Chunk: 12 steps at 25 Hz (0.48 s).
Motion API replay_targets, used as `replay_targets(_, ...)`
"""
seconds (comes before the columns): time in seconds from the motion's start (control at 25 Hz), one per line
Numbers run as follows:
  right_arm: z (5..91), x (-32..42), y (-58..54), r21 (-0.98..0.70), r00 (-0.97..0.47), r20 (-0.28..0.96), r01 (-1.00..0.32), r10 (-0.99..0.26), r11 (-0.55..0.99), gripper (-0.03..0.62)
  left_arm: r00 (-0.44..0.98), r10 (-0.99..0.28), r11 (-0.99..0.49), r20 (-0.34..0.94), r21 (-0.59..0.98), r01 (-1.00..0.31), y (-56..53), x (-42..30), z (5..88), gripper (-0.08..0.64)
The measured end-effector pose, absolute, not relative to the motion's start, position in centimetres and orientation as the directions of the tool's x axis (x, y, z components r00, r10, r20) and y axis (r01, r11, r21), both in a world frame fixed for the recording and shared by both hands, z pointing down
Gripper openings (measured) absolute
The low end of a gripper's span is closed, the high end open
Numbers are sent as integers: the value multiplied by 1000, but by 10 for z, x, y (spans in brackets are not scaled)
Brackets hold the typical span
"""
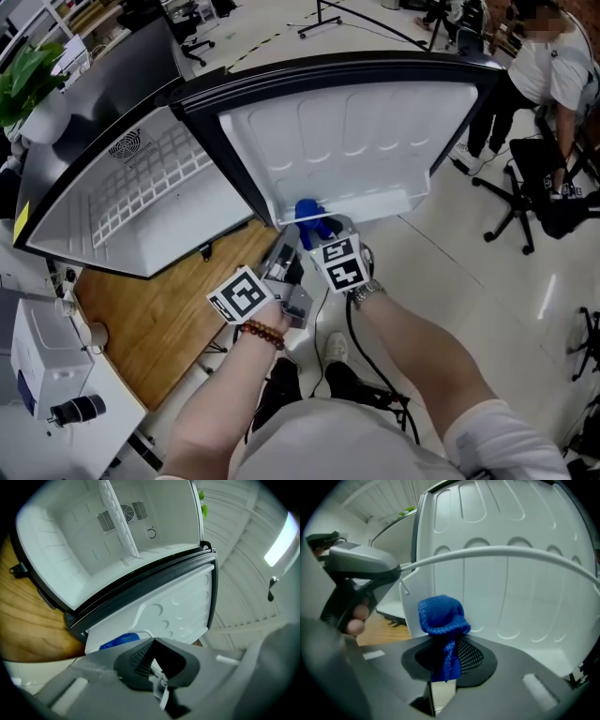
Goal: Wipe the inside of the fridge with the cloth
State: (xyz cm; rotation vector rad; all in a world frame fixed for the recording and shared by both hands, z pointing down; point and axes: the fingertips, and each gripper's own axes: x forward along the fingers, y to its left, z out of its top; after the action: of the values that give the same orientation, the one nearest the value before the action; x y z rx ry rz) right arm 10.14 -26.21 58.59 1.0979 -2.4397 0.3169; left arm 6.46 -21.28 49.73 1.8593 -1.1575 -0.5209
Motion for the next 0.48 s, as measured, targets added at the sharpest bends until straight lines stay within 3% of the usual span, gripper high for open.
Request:
replay_targets(0.32,586,142,-273,-1,-531,496,-792,-687,611,75,470,-879,-194,75,845,-498,-214,66,500,5)
replay_targets(0.48,587,169,-280,15,-495,504,-815,-708,580,75,465,-879,-185,104,825,-534,-214,66,502,46)
